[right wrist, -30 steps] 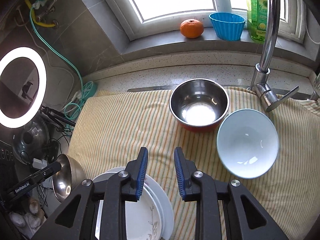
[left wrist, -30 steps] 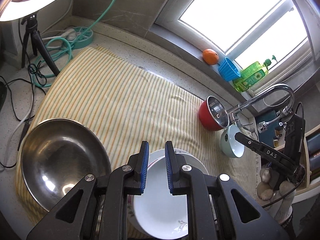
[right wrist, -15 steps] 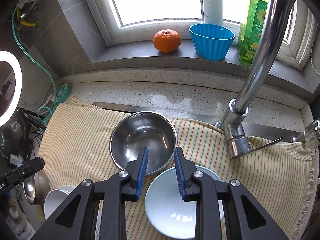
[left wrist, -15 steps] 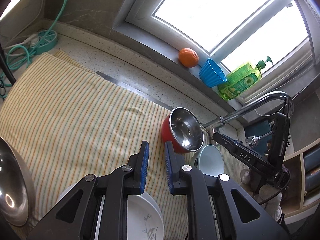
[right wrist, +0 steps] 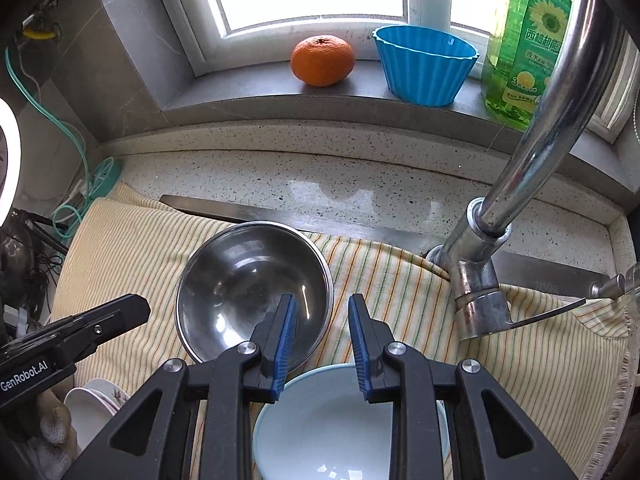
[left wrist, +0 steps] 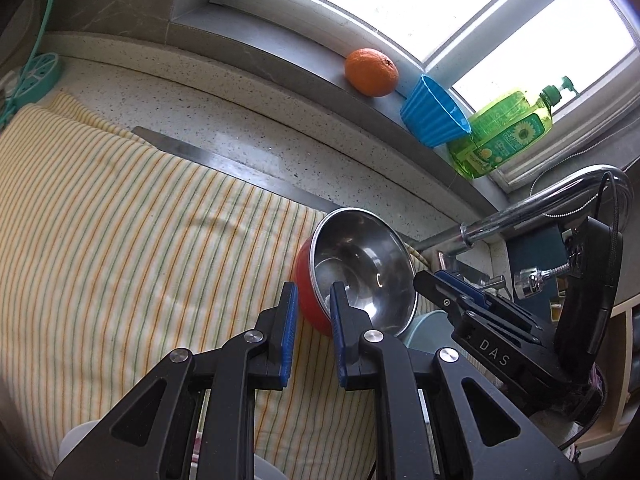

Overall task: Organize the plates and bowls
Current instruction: 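Close both tools on the red-bottomed steel bowl rim, then lift the red-bottomed bowl with both tools and carry it toward the large steel bowl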

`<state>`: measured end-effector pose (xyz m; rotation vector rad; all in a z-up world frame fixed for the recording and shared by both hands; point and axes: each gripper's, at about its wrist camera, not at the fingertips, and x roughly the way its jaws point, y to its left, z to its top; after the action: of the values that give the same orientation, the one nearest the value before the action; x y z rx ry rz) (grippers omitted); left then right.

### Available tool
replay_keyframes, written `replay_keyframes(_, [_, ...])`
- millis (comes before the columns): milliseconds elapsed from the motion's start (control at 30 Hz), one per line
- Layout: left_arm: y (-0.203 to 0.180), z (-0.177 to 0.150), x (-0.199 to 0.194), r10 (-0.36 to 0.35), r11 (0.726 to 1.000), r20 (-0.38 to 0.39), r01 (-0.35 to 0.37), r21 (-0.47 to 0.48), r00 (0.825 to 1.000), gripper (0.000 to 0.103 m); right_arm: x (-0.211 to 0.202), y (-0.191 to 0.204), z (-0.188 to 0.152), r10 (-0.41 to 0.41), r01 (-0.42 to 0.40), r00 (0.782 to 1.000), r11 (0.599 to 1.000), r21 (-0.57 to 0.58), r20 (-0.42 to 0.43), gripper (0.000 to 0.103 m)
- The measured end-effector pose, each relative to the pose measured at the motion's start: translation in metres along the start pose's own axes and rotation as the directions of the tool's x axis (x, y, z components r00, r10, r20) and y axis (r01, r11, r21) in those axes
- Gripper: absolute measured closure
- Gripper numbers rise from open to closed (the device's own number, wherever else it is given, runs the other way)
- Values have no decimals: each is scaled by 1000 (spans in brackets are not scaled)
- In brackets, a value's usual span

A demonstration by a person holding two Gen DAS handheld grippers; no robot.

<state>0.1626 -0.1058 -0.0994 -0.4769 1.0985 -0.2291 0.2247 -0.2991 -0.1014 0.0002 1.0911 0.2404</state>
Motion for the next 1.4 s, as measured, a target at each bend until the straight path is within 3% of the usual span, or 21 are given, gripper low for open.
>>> replay_keyframes(700, [-3,15,46,35,999,-59,-34,30,998,90,33,-3,8,-19,19,998,1000,-3,-66,79])
replay_keyframes(1033, [-4,17,52,31,999,-76,-28,37,997,92,42,0,12,5,-5,996,1000,-1,-92,93])
replay_keyframes(1400, [-1,19,48,17,1000,-82,-16,15,996,92,28,8,16,3,-2,998,1000,1,-65,94])
